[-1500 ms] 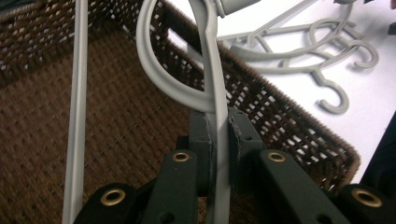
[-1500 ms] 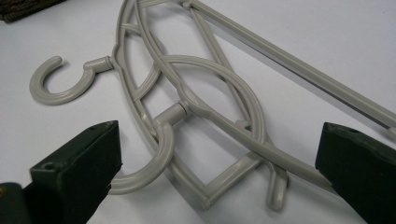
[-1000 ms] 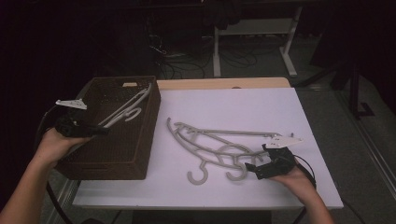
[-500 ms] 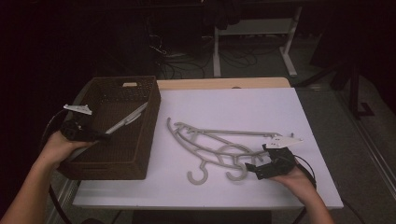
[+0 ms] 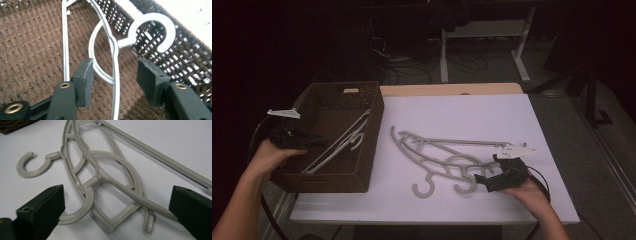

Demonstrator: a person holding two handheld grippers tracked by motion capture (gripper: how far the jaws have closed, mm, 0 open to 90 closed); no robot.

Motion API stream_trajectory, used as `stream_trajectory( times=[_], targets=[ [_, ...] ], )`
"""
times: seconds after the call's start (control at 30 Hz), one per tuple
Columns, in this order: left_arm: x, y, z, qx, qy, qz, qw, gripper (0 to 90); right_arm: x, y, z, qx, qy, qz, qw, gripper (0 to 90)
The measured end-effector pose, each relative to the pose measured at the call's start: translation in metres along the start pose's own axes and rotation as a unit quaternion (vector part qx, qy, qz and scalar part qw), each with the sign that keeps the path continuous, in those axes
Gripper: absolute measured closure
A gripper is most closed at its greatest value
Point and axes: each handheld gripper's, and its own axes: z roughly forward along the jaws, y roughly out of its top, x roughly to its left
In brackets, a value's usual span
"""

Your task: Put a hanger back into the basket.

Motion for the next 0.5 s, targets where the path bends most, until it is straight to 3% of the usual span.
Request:
stream_trajectory(
  times=[0.33,0.37,0.5],
  targets=[
    [-0.014,0.014,0.0,-0.047,-0.011,0.007,0.9988,28.6,-0.001,0.0,0.0,0.0,0.001,0.0,1.0,0.0],
    [-0.022,0.022,0.002,-0.06,-0.017,0.014,0.998,26.1,0.0,0.0,0.0,0.0,0.001,0.0,1.0,0.0],
    [-0.033,0.032,0.005,-0.074,-0.021,0.023,0.9968,21.7,0.001,-0.003,-0.001,0.002,0.001,-0.003,1.0,0.1]
  ],
)
